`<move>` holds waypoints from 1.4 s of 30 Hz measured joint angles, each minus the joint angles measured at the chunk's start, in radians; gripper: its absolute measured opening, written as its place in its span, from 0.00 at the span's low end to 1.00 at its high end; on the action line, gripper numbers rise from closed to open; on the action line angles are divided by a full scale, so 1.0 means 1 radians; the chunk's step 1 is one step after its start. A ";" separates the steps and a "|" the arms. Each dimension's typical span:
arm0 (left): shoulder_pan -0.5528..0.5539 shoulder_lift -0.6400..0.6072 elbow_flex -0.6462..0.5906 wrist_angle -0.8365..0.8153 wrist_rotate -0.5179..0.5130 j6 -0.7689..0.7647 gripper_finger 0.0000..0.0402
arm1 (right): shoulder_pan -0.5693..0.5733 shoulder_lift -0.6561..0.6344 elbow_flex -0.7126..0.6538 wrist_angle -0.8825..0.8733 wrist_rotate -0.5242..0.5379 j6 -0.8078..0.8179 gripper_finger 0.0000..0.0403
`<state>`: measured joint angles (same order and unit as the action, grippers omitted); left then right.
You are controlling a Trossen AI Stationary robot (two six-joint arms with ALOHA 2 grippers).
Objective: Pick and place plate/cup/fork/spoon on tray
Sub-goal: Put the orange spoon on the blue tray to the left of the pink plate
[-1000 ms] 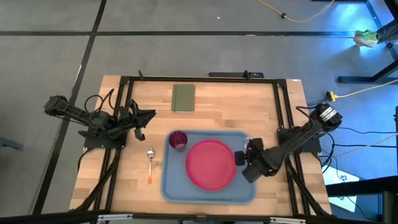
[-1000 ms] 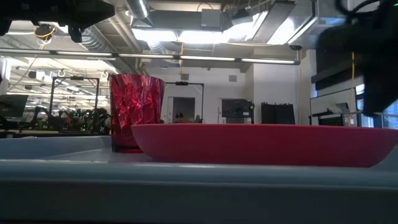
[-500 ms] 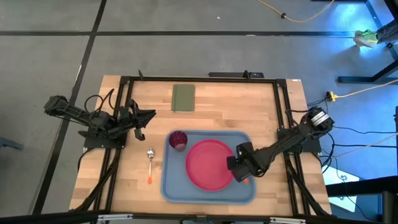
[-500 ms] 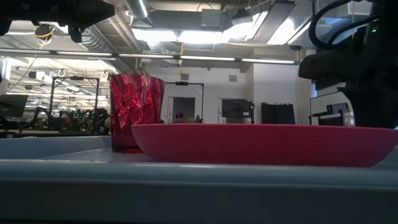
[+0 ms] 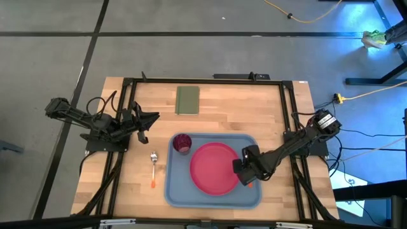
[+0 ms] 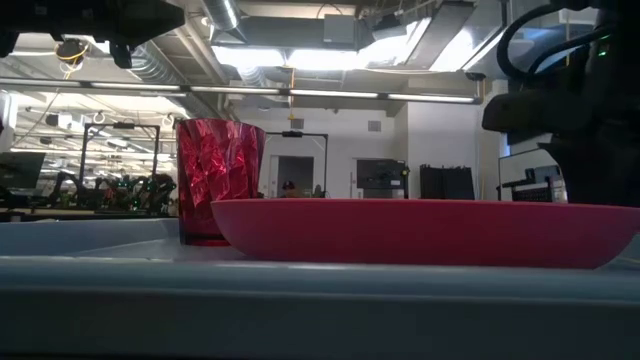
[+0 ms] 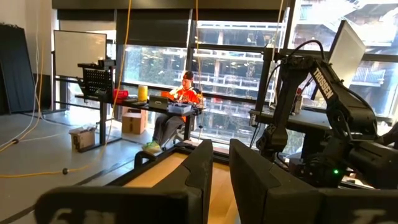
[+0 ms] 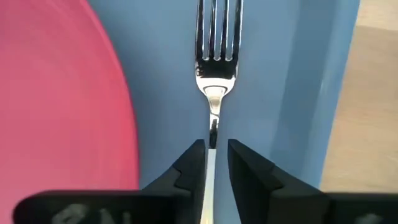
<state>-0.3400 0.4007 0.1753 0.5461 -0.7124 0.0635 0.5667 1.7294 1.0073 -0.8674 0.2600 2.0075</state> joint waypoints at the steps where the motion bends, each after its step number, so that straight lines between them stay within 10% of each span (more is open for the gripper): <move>1: 0.000 0.000 0.000 0.000 0.000 0.000 0.12 | 0.000 0.000 0.000 -0.002 0.000 0.000 0.19; 8: 0.000 0.000 0.000 0.000 0.000 0.000 0.12 | 0.000 -0.024 0.000 -0.055 0.017 0.000 0.22; 18: 0.000 0.000 0.000 0.000 0.000 0.000 0.12 | 0.015 -0.090 0.105 -0.197 0.354 -0.250 0.22; 26: 0.000 0.000 0.000 0.000 0.000 0.000 0.12 | -0.025 -0.092 0.278 -0.720 0.564 -0.384 0.22; 35: 0.000 0.000 0.000 -0.018 0.000 0.000 0.12 | -0.046 -0.199 0.263 -0.683 0.936 -0.900 0.22; 42: 0.000 0.000 0.000 -0.017 0.000 0.000 0.12 | -0.042 -0.253 0.114 -0.702 1.059 -0.880 0.22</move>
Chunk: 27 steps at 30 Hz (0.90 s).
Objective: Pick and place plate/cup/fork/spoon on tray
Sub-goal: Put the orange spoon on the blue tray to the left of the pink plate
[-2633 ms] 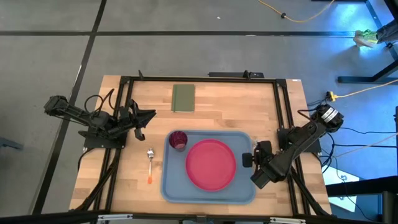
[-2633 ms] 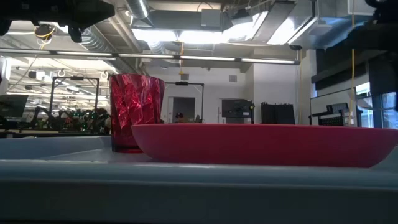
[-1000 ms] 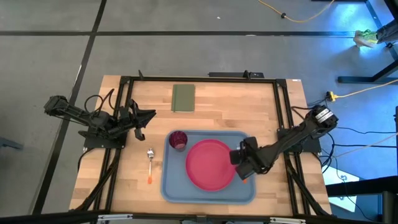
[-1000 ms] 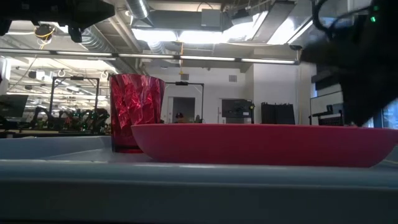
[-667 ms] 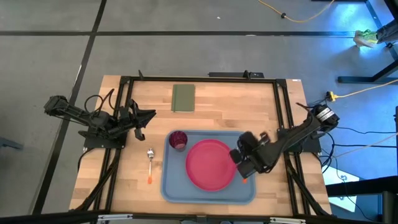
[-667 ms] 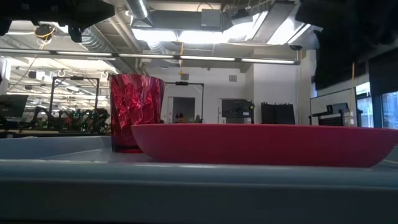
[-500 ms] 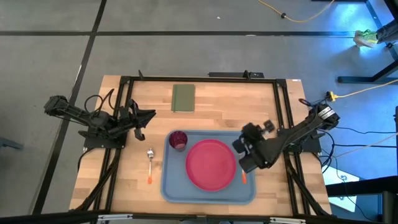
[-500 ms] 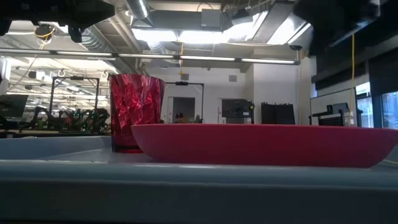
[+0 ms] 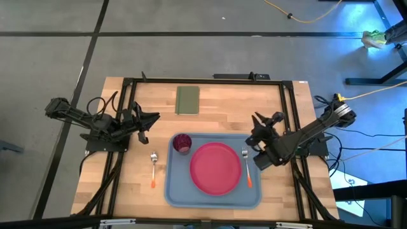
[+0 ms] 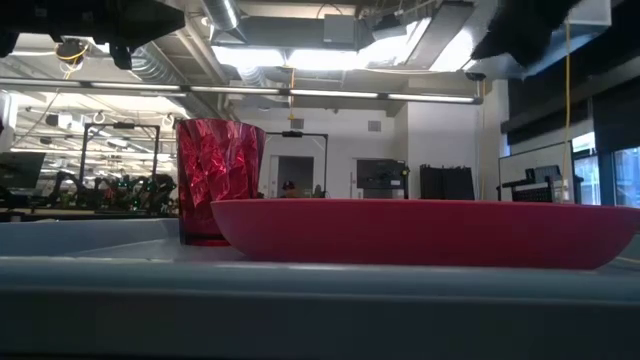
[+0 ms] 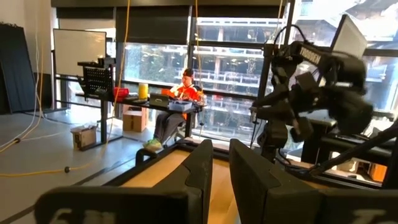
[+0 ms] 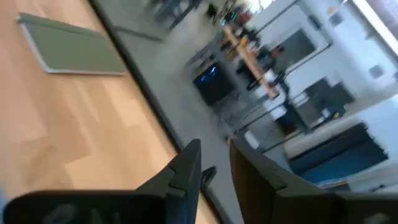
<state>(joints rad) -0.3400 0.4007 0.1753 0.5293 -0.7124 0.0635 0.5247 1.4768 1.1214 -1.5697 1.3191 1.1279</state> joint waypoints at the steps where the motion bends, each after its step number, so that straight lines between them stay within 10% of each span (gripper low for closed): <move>1: 0.000 0.000 0.000 0.000 0.000 0.000 0.12 | 0.000 -0.025 -0.052 0.000 0.023 0.038 0.22; 11: 0.000 0.000 0.000 0.000 0.000 0.000 0.12 | -0.010 -0.458 -0.543 -0.006 0.235 0.795 0.22; 27: 0.000 0.000 0.000 0.002 0.000 0.000 0.12 | 0.089 -0.641 -0.744 0.227 0.251 1.130 0.22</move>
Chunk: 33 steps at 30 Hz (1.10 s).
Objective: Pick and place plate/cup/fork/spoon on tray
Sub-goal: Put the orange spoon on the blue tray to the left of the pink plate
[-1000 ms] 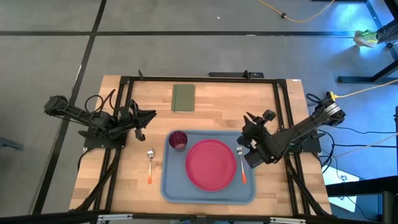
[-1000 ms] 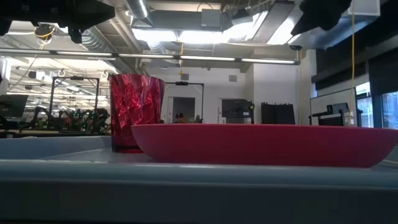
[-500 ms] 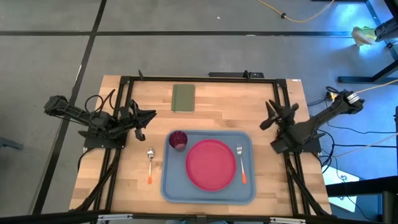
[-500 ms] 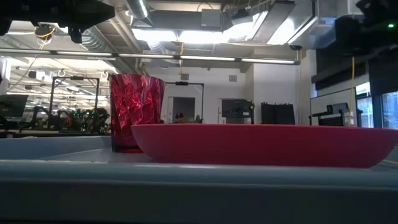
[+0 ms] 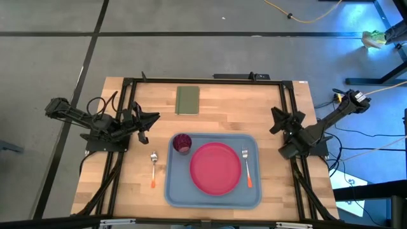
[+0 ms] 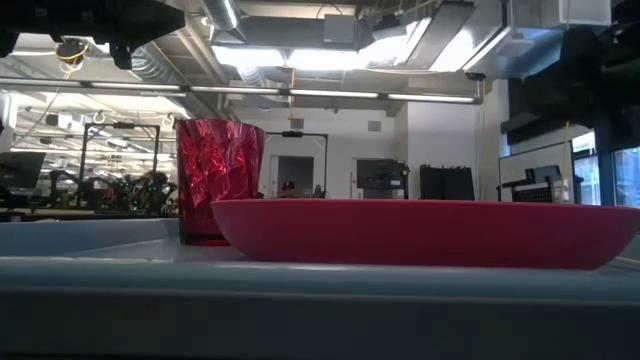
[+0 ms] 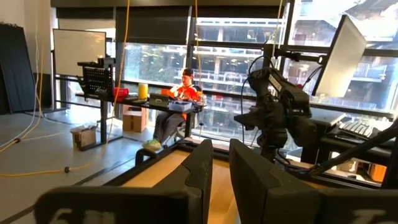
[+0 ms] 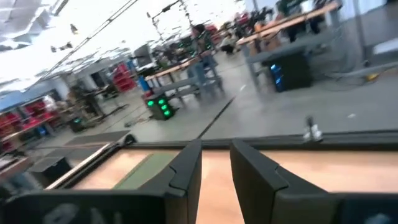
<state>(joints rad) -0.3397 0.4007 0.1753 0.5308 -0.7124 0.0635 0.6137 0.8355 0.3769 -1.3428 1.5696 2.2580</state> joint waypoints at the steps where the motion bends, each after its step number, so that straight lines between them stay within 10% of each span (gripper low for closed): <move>1: 0.000 0.000 0.000 0.000 0.000 0.000 0.12 | 0.016 0.005 0.003 0.040 -0.002 -0.027 0.22; 7: 0.000 0.000 0.000 0.000 0.000 0.000 0.12 | 0.116 0.021 0.111 0.151 -0.078 -0.162 0.22; 19: 0.000 0.000 0.000 0.000 0.000 0.000 0.12 | 0.057 0.019 0.391 0.470 -0.279 -1.407 0.22; 23: 0.000 0.000 0.000 0.000 0.000 0.000 0.12 | -0.057 0.022 0.271 0.910 -0.568 -1.824 0.22; 28: 0.000 0.000 0.000 0.000 0.000 0.000 0.12 | -0.250 0.008 0.077 1.593 -1.368 -2.502 0.22; 33: 0.000 0.000 0.000 0.000 0.000 0.000 0.12 | -0.424 -0.096 -0.027 1.609 -1.202 -2.427 0.22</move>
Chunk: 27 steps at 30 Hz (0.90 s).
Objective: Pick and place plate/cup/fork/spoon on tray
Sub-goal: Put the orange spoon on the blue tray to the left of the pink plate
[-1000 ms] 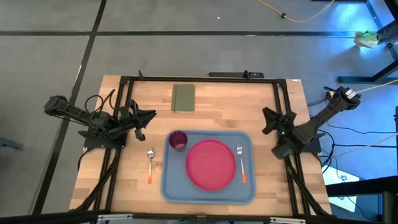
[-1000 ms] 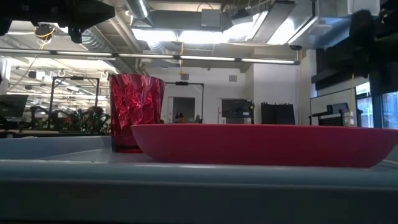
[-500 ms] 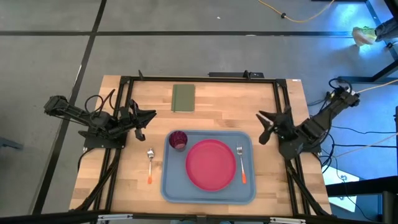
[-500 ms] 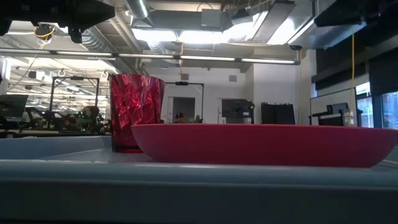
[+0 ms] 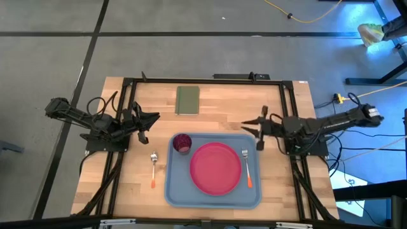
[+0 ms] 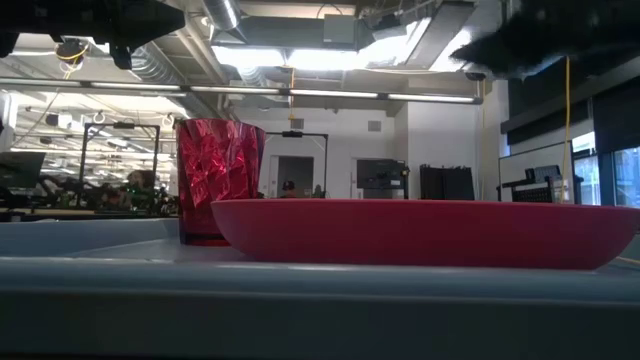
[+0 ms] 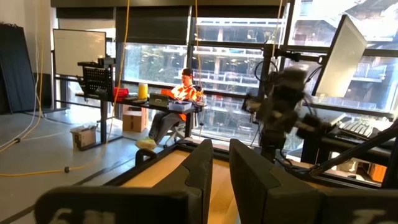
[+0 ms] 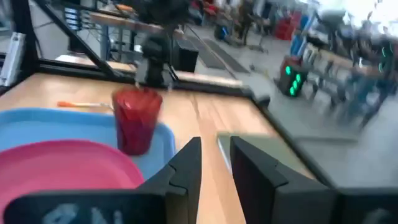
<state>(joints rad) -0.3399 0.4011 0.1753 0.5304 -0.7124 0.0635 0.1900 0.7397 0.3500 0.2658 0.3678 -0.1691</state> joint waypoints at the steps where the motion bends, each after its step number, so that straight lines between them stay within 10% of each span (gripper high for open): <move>1: 0.000 0.000 0.000 0.000 0.000 0.000 0.12 | -0.025 -0.021 -0.032 0.002 -0.020 0.033 0.22; 7: 0.000 0.000 0.000 0.000 0.000 0.000 0.12 | -0.110 -0.107 -0.224 0.231 -0.318 0.055 0.22; 27: 0.000 0.000 0.000 -0.006 0.000 0.000 0.12 | -0.213 -0.396 -0.340 0.058 -0.008 0.053 0.22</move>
<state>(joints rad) -0.3401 0.4011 0.1753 0.5243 -0.7125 0.0635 -0.0225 0.3433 0.0105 0.3236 0.3601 -0.1163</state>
